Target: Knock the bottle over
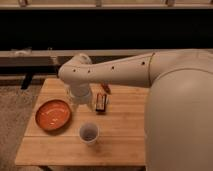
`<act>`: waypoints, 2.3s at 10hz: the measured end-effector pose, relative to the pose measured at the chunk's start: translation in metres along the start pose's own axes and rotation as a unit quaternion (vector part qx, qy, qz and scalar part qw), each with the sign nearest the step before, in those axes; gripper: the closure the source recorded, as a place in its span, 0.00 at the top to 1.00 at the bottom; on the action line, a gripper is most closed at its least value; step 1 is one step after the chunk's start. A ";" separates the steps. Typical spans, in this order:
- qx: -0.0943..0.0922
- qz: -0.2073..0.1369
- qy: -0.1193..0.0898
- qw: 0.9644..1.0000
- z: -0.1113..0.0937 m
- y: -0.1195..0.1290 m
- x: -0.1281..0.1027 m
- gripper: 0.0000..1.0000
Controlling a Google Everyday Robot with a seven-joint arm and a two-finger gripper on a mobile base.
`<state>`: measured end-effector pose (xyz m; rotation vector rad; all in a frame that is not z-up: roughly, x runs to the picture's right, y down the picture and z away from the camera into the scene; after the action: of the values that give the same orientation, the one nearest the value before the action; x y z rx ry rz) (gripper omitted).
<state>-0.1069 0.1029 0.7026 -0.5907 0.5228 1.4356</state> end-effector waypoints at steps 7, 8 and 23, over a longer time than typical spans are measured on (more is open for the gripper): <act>0.000 0.000 0.000 1.000 0.000 0.000 0.000 0.65; 0.000 0.000 0.000 1.000 0.000 0.000 0.000 0.65; 0.000 0.002 -0.015 1.000 0.000 0.000 -0.018 0.65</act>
<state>-0.1081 0.0893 0.7143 -0.5676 0.4999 1.4474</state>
